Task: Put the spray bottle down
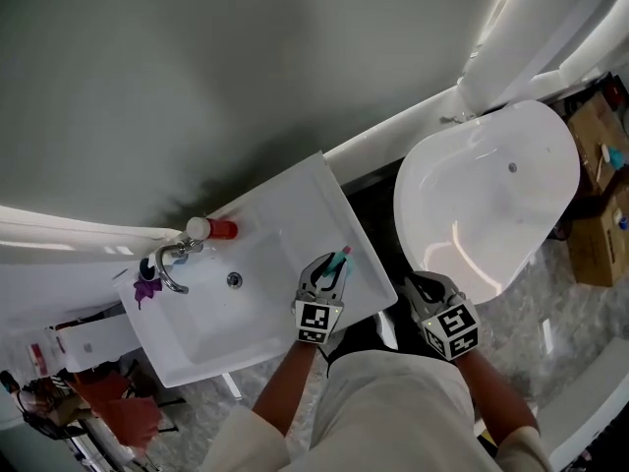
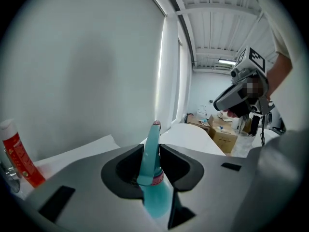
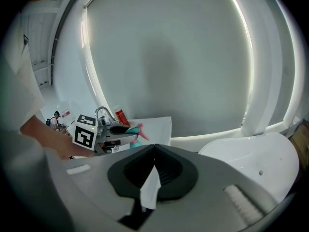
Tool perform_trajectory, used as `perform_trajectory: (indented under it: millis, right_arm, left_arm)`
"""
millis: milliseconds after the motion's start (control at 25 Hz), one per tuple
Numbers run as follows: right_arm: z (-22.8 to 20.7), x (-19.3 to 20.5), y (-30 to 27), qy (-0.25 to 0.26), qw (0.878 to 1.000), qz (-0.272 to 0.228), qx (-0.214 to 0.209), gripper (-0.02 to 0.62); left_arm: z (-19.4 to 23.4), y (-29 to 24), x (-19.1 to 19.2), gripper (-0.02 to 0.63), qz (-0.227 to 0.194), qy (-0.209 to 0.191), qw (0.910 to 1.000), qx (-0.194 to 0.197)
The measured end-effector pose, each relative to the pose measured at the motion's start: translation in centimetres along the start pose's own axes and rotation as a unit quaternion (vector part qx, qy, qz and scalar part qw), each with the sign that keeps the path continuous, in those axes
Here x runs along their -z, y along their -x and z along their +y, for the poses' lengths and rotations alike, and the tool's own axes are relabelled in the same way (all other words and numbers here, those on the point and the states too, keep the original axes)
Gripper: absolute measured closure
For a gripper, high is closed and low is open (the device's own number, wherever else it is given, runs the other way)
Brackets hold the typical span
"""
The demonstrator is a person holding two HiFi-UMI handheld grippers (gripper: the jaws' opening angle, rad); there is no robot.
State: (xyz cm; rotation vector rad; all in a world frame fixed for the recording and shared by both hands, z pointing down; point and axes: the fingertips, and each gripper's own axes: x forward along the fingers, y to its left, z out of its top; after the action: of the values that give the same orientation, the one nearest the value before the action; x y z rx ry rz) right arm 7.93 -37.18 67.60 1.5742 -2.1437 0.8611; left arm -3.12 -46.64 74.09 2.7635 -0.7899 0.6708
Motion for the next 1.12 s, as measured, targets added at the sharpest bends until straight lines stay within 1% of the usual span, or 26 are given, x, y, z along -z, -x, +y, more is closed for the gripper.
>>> perform_trajectory:
  millis: [120,360,560,760,840,1000,1120]
  right_arm:
    - [0.4,0.6,-0.5,-0.009,1.0,0.006,0.004,0.584]
    - [0.4,1.4,-0.4,-0.021,1.0,0.013,0.015,0.584]
    - [0.9,1.9,-0.5,-0.028,0.999,0.014,0.024,0.584]
    - [0.9,1.9,-0.5,-0.029,0.999,0.011,0.03,0.584]
    - [1.0,1.9,-0.4,-0.029,0.999,0.01,0.032,0.584]
    - [0.9,1.8,0.1,-0.028,0.999,0.005,0.037,0.584]
    - [1.0,1.8,0.3,-0.027,0.999,0.001,0.041,0.584]
  left_arm:
    - [0.1,-1.0,0.6,0.503,-0.002,-0.011,0.9999,0.008]
    - [-0.9,-1.9,1.6,0.502,-0.01,-0.036,0.9991,0.018]
    - [-1.1,-1.7,2.4,0.502,-0.019,-0.042,0.9987,0.023]
    - [-0.7,-1.9,2.7,0.495,-0.008,-0.038,0.999,0.02]
    - [-0.9,-1.8,2.7,0.474,-0.005,-0.039,0.9989,0.024]
    - [-1.4,-1.9,3.1,0.452,-0.001,-0.04,0.9986,0.036]
    - [-1.4,-1.7,3.4,0.394,0.008,-0.04,0.9985,0.037]
